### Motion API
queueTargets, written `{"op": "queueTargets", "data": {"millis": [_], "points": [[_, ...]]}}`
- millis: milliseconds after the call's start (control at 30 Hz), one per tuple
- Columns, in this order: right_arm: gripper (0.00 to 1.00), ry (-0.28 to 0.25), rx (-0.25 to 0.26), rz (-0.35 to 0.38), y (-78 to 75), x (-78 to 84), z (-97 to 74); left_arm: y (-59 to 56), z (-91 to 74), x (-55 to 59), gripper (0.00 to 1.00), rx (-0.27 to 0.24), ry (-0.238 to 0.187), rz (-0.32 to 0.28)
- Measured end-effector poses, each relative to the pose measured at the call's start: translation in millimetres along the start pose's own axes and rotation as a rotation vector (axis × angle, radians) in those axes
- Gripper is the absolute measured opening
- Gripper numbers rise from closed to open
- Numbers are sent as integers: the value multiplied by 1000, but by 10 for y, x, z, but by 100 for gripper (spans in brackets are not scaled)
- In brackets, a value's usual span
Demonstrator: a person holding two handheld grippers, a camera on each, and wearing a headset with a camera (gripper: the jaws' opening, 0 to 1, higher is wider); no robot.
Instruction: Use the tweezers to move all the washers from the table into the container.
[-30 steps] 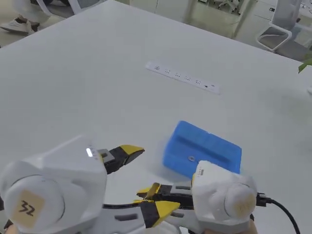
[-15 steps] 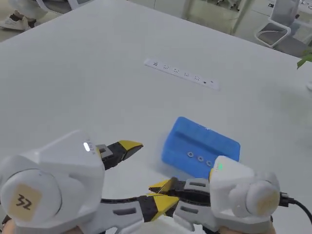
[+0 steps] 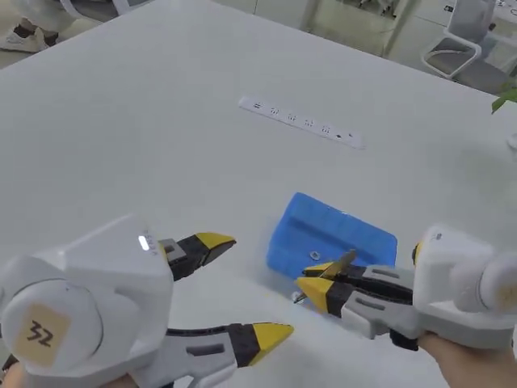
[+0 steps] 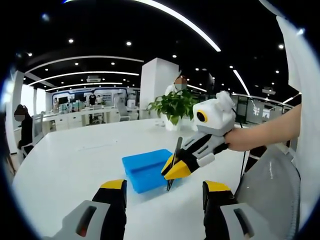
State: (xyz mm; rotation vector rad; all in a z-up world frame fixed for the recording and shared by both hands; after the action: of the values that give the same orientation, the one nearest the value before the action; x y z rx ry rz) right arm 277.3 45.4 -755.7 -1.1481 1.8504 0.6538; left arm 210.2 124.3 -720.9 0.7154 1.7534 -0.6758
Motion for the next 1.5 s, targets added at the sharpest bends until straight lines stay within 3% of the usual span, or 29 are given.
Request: {"op": "queueTargets", "data": {"millis": [333,500,867,1500], "points": [[4,-70,100,136,-369,-271,20,19,-10,-1,60,-11,1,0],[4,-57,133,147,-510,-332,100,27,-9,2,60,-10,2,-1],[4,-13,163,171,-700,-317,273,25,-4,10,58,-7,1,-2],[4,62,149,206,-913,-143,572,31,-3,28,57,-11,7,-2]]}}
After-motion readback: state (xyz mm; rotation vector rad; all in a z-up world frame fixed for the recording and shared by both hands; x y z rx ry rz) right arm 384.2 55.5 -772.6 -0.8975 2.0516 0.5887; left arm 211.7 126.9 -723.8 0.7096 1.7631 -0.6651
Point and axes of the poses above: the centre of the closed fingertips' face, and the gripper's own axes: z roughly forward along the fingers, y roughly to its left, x roughly out of its underside, the point moved 3 cm from there along -z, roughly backward along the fingers, and after that the axes turned 10 degrees about x, right-handed, at the moved point
